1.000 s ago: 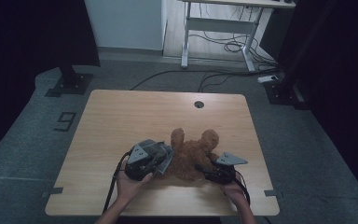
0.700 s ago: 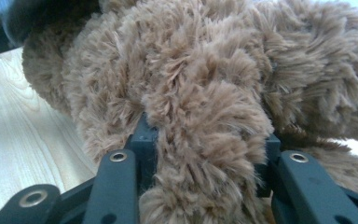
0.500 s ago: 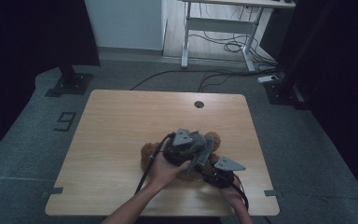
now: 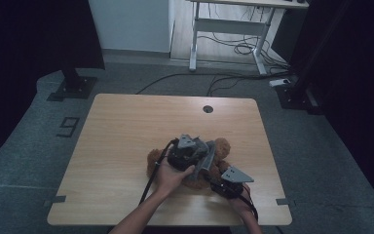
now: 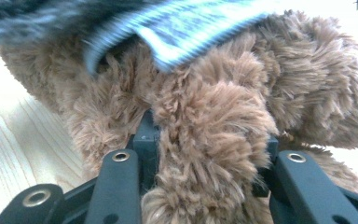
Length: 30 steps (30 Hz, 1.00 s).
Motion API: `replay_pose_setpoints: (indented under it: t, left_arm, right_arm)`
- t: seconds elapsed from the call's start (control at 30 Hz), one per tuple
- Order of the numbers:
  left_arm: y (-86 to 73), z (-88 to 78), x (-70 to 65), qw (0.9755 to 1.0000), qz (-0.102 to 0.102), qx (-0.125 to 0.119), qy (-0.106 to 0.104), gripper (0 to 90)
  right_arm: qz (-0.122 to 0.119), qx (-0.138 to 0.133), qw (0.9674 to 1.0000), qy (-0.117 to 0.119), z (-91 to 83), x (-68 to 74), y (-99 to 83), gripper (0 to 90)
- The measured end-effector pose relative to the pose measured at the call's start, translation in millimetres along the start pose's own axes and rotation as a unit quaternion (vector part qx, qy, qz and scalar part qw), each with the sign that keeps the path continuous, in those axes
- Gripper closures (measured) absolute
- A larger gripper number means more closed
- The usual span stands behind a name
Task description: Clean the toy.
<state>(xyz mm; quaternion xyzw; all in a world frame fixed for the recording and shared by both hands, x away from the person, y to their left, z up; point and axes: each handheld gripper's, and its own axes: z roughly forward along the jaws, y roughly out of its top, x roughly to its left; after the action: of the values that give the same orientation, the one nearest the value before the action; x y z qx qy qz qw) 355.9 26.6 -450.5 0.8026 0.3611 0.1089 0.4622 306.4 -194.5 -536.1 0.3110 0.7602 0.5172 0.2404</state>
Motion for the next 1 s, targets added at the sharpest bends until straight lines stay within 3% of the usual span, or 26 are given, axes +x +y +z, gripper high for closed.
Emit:
replay_pose_setpoints:
  t: [0.17,0.3,0.5,0.77,0.93,1.0]
  left_arm:
    - [-16.9,-28.3,23.4,0.9995,-0.024,-0.020,-0.005,77.4]
    - [-28.4,-50.7,37.5,0.9987,-0.031,-0.036,0.019,77.4]
    - [-49.7,-72.8,59.4,0.9969,-0.056,-0.048,0.029,77.4]
    - [-60.6,-89.4,66.9,0.9959,-0.062,-0.050,0.043,77.3]
    - [-48.8,-84.2,57.8,0.9965,-0.056,-0.055,0.028,77.0]
    - [-38.1,-77.2,51.2,0.9967,-0.055,-0.059,0.008,77.1]
  right_arm:
    - [0.003,-0.001,1.0000,-0.004,0.6,0.6,0.5,58.4]
    - [0.008,-0.001,1.0000,-0.004,0.7,0.1,0.4,58.4]
    - [0.007,-0.002,1.0000,-0.004,0.8,0.1,0.5,58.4]
    - [0.008,-0.002,1.0000,-0.004,1.0,-0.1,0.3,58.4]
    - [0.011,-0.002,0.9999,-0.008,1.9,-1.1,0.0,58.4]
    - [0.015,-0.004,0.9998,-0.009,2.5,-1.4,-0.1,58.4]
